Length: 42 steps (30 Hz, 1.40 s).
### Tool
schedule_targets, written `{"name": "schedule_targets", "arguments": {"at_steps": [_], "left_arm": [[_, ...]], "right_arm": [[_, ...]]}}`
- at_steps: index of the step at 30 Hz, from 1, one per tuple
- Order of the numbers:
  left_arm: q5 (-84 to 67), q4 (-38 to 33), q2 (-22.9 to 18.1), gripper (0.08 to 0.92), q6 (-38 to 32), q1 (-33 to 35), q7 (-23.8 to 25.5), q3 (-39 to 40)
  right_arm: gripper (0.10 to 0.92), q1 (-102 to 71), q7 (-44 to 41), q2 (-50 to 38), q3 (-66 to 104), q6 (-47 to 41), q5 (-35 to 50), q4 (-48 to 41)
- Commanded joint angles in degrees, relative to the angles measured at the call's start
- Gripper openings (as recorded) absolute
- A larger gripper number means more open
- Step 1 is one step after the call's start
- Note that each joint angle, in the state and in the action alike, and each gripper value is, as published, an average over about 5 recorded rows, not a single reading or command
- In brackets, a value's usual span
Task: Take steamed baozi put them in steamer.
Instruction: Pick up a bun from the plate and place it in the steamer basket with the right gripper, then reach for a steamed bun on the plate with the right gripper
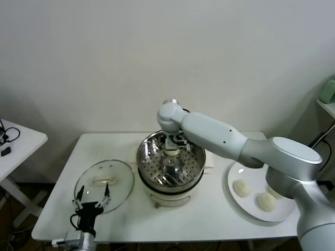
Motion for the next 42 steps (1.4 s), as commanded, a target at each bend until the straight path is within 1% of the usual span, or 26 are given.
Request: {"name": "schedule_targets", "arguments": {"at_steps": [1, 4, 8, 11, 13, 16, 18, 20, 23, 28, 32, 38, 42], "left_arm": [[-0.06, -0.16, 0.07, 0.823, 0.18, -0.05, -0.14, 0.05], [-0.08, -0.49, 0.13, 0.823, 0.3, 0.08, -0.17, 0.03], [-0.25, -0.9, 0.13, 0.823, 0.45, 0.31, -0.15, 0.23], [-0.68, -0.98, -0.04, 0.823, 0.6, 0.47, -0.17, 0.77], [-0.81, -0.97, -0.23, 0.823, 0.65, 0.53, -0.19, 1.07], [-0.79, -1.13, -0.36, 0.823, 0.53, 0.59, -0.42, 1.16], [-0.72, -1.57, -0.33, 0.823, 0.25, 0.76, -0.76, 1.19], [-0.65, -2.32, -0.28, 0.823, -0.02, 0.97, -1.07, 1.16], [-0.36, -3.31, -0.17, 0.823, 0.19, 1.1, -1.49, 1.13], [0.32, -4.26, -0.17, 0.823, 0.63, 1.43, -1.67, 1.58], [0.68, -4.52, -0.2, 0.823, 0.56, 1.8, -1.56, 1.72], [0.54, -4.33, -0.04, 0.823, 0.39, 2.08, -1.41, 1.57], [0.36, -4.19, -0.08, 0.823, 0.41, 2.17, -1.4, 1.58]], "right_arm": [[0.823, 1.19, -0.95, -1.22, 0.64, 1.71, 1.0, 2.39], [0.823, 4.62, -2.62, -4.39, 0.09, 1.29, 5.74, 6.15], [0.823, 12.11, -5.91, -11.85, -2.91, -3.03, 16.65, 11.13], [0.823, 19.48, -6.19, -17.61, -7.86, -12.91, 29.29, 11.8], [0.823, 24.6, -4.67, -21.72, -12.36, -21.08, 40.18, 11.17], [0.823, 28.58, -2.81, -27.25, -17.99, -29.43, 53.96, 9.56], [0.823, 29.59, -2.53, -30.53, -20.66, -33.91, 61.21, 8.65], [0.823, 29.48, -2.07, -34.23, -22.52, -37.76, 66.25, 8.29], [0.823, 26.53, -1.27, -39.85, -21.84, -39.91, 66.84, 8.52], [0.823, 16.86, -1.26, -47.99, -16.44, -40.38, 60.8, 9.57], [0.823, 6.44, -0.31, -52.42, -9.72, -40.85, 56.34, 11.17], [0.823, -10.05, 1.13, -54.11, 1.17, -42.05, 51.33, 12.13], [0.823, -15.12, 2.1, -52.98, 4.3, -42.08, 48.87, 11.37]]}}
